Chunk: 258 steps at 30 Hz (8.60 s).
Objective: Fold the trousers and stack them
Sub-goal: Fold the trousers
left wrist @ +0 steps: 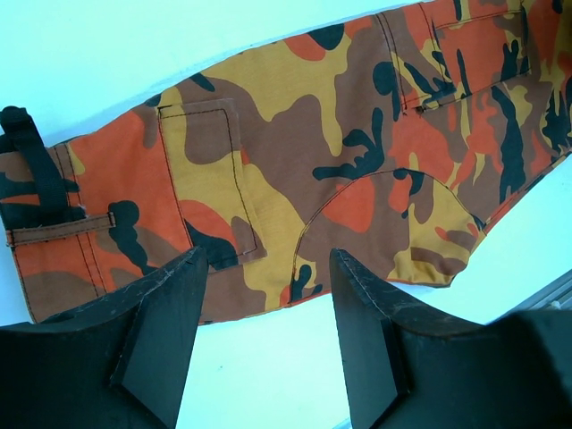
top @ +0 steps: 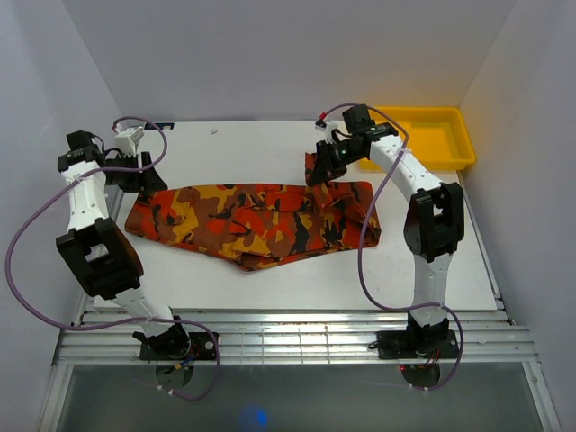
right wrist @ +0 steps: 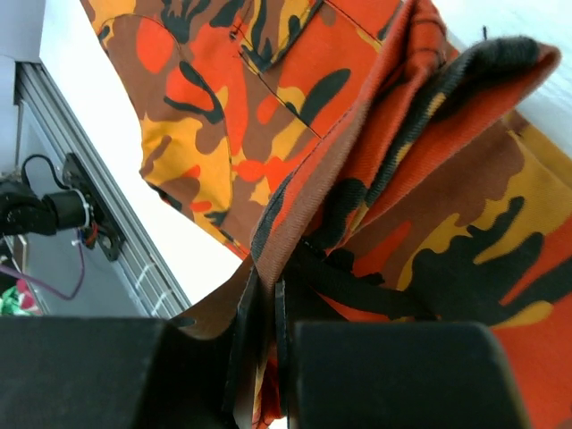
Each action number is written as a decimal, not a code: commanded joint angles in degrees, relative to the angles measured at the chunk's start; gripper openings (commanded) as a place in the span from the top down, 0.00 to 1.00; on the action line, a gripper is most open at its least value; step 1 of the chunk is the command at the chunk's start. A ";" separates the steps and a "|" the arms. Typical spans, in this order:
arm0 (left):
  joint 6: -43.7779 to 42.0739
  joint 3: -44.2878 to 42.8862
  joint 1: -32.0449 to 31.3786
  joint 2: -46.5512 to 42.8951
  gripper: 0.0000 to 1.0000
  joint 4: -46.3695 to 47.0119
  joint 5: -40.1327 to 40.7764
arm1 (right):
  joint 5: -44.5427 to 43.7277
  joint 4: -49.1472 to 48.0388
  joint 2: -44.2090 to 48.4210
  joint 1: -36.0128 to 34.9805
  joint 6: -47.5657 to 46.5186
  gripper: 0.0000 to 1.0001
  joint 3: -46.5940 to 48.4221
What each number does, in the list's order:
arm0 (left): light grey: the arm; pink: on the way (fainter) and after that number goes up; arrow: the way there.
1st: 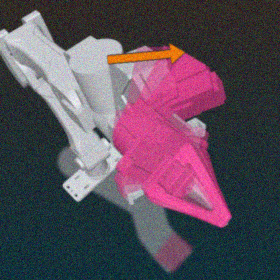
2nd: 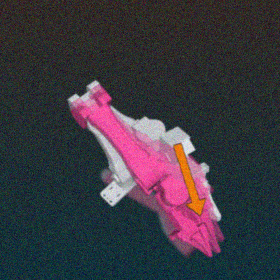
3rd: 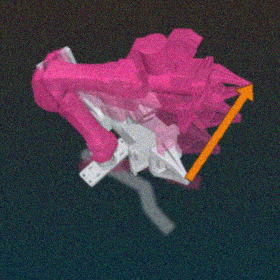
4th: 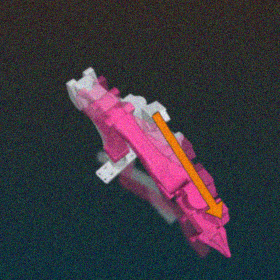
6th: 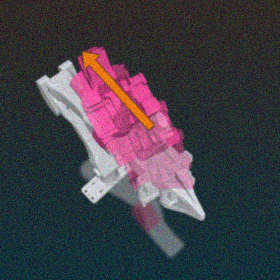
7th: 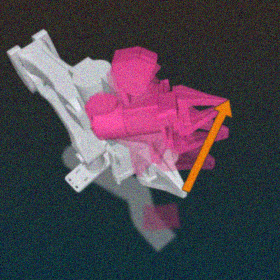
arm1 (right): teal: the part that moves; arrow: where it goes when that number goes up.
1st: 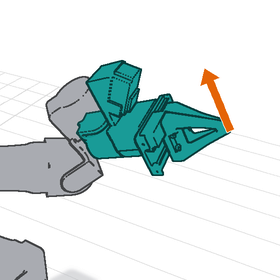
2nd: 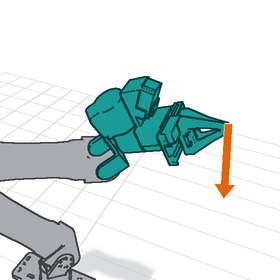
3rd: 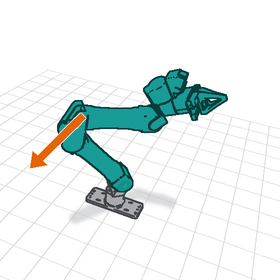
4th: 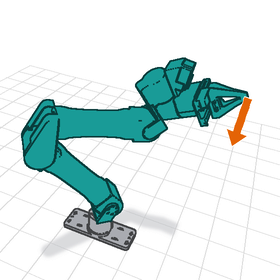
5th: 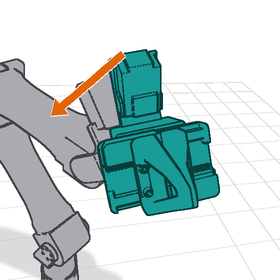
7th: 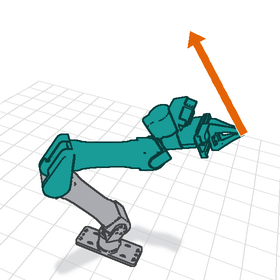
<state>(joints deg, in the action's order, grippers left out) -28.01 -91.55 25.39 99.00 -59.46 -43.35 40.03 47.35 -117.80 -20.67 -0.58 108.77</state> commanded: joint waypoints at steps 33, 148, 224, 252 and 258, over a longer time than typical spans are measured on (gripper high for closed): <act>-0.47 7.35 0.80 -4.61 0.32 3.30 -2.09 | -22.63 -30.04 -7.00 -21.43 26.77 0.80 -5.07; 5.69 3.74 10.91 2.78 0.35 1.45 -21.08 | 1.26 27.71 9.16 38.87 -25.19 0.92 6.98; 29.94 9.11 -22.92 13.14 0.26 27.02 -15.36 | -0.91 8.11 15.83 13.45 -24.81 0.30 -18.48; 33.82 8.50 -28.55 24.66 0.26 28.28 -4.64 | 10.94 1.79 5.66 26.73 -9.81 0.09 -27.91; 24.41 10.15 -26.88 12.29 0.28 34.64 -5.16 | 22.77 -12.52 1.69 26.56 -1.19 0.28 -26.42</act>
<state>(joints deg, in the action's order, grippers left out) 2.87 -82.59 -3.18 121.82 -28.91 -52.21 52.14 43.55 -115.39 6.87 -8.82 80.49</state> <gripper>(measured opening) 0.722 0.789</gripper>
